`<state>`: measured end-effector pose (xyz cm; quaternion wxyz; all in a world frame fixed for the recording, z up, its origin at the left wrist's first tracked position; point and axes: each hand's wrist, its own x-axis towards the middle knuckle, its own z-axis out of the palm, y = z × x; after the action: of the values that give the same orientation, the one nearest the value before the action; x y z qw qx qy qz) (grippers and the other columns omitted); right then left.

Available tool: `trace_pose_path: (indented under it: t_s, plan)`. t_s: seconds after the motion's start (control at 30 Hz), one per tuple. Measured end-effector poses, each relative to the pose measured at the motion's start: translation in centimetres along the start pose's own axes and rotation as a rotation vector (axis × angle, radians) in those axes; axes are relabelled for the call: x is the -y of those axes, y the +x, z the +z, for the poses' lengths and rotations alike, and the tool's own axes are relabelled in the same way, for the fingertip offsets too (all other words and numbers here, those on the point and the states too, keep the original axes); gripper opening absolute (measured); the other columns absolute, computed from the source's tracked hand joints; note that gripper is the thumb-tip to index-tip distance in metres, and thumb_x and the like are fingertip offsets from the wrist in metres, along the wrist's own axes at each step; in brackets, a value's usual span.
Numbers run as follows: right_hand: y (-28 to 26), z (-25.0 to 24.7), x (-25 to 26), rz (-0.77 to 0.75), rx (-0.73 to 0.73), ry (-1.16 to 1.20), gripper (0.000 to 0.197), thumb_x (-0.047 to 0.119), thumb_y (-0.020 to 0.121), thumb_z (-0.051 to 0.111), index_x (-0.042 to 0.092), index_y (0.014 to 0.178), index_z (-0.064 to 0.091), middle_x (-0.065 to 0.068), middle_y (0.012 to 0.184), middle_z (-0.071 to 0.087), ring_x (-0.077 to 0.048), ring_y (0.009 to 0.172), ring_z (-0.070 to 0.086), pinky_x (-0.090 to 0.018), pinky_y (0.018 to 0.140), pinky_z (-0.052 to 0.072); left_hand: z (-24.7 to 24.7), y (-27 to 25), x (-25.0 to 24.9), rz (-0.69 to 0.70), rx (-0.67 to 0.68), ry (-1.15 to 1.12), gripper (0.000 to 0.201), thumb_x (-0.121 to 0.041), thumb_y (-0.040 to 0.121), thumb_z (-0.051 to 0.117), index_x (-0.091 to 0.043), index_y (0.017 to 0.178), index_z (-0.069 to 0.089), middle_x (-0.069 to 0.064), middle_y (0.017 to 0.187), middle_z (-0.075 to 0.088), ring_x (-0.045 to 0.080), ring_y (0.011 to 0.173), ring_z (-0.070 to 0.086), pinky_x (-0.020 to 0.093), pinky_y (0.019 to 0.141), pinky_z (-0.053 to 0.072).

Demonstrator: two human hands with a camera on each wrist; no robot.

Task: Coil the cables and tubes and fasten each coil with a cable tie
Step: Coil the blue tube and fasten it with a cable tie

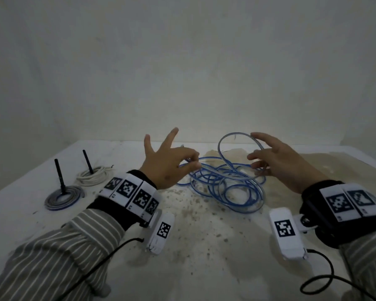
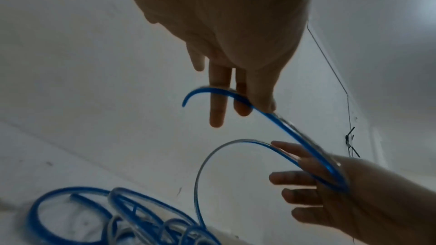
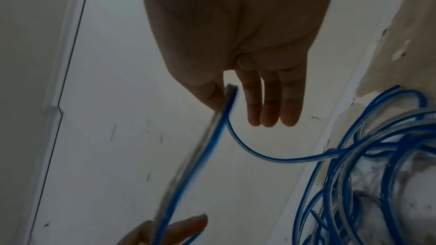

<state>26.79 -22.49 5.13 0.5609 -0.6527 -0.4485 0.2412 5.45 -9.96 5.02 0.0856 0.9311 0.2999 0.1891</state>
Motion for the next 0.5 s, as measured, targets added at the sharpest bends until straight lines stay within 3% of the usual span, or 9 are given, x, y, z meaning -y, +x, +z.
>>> trace_pose_path:
  t_s: [0.03,0.07,0.1,0.13,0.2,0.3,0.37,0.43,0.5]
  plan:
    - [0.0,0.1,-0.1,-0.036,0.011,-0.033,0.039,0.009,0.093,0.051,0.034,0.122,0.050,-0.016,0.096,0.061,-0.018,0.070,0.056,-0.032,0.068,0.053,-0.4,0.0,0.1,0.021,-0.011,-0.032,0.021,-0.049,0.092,0.039,-0.037,0.081,0.052,-0.023,0.104,0.058,-0.006,0.135,0.015,0.055,0.108,-0.014]
    - [-0.1,0.1,-0.1,-0.075,0.017,-0.064,0.036,0.013,0.094,0.051,0.038,0.119,0.050,-0.014,0.099,0.061,-0.017,0.073,0.057,-0.033,0.071,0.053,-0.8,0.0,0.2,0.043,-0.018,-0.122,0.023,-0.044,0.094,0.038,-0.031,0.081,0.053,-0.018,0.093,0.061,-0.005,0.125,0.036,0.054,0.110,-0.003]
    - [-0.2,0.2,0.1,-0.110,0.019,-0.092,0.029,0.020,0.095,0.048,0.040,0.116,0.052,-0.010,0.102,0.061,-0.017,0.079,0.058,-0.033,0.073,0.053,-1.2,-0.1,0.1,0.064,-0.028,-0.279,0.025,-0.037,0.096,0.038,-0.025,0.079,0.051,-0.012,0.081,0.061,0.000,0.106,0.055,0.050,0.108,0.018]
    - [-0.3,0.4,0.2,-0.125,0.026,-0.113,0.022,0.030,0.097,0.044,0.040,0.112,0.054,-0.004,0.106,0.059,-0.016,0.087,0.057,-0.031,0.075,0.051,-1.6,-0.2,-0.2,0.073,-0.052,-0.470,0.026,-0.030,0.097,0.038,-0.020,0.075,0.048,-0.007,0.069,0.056,0.007,0.082,0.063,0.042,0.094,0.038]
    - [-0.2,0.8,0.3,-0.133,0.039,-0.131,0.031,0.050,0.095,0.033,0.040,0.103,0.061,0.004,0.117,0.053,-0.015,0.106,0.051,-0.032,0.084,0.046,-2.1,-0.4,-0.7,0.010,-0.121,-0.799,0.028,-0.020,0.099,0.036,-0.015,0.073,0.044,-0.002,0.062,0.043,0.009,0.055,0.053,0.036,0.068,0.049]
    - [-0.1,1.4,0.3,-0.172,-0.050,-0.176,0.045,0.065,0.085,0.034,0.032,0.081,0.064,0.004,0.136,0.038,-0.013,0.127,0.033,-0.038,0.105,0.029,-2.6,-0.6,-1.3,-0.125,-0.148,-1.149,0.021,-0.005,0.097,0.034,-0.012,0.081,0.046,0.000,0.066,0.036,0.011,0.055,0.042,0.033,0.061,0.052]
    - [-0.3,1.7,0.5,-0.289,-0.051,-0.251,0.052,0.068,0.082,0.032,0.025,0.074,0.061,0.012,0.124,0.042,-0.007,0.127,0.032,-0.034,0.106,0.022,-3.0,-0.6,-1.7,-0.163,-0.161,-1.310,0.024,0.006,0.092,0.031,-0.013,0.085,0.045,0.001,0.069,0.038,0.015,0.061,0.047,0.040,0.070,0.054]
    - [-0.8,2.2,1.2,-0.437,0.003,-0.310,0.056,0.067,0.082,0.028,0.023,0.069,0.059,0.020,0.086,0.057,0.004,0.104,0.051,-0.034,0.108,0.020,-3.3,-0.6,-1.9,-0.193,-0.176,-1.416,0.029,0.012,0.088,0.029,-0.015,0.085,0.039,0.002,0.074,0.043,0.021,0.075,0.062,0.046,0.080,0.054]
    - [-1.3,3.0,1.7,-0.540,0.029,-0.332,0.057,0.059,0.084,0.027,0.016,0.062,0.060,0.007,0.059,0.055,0.000,0.067,0.054,-0.025,0.090,0.034,-3.3,-0.6,-2.1,-0.209,-0.181,-1.495,0.035,0.016,0.087,0.027,-0.018,0.087,0.033,0.007,0.086,0.052,0.028,0.089,0.068,0.043,0.083,0.055]
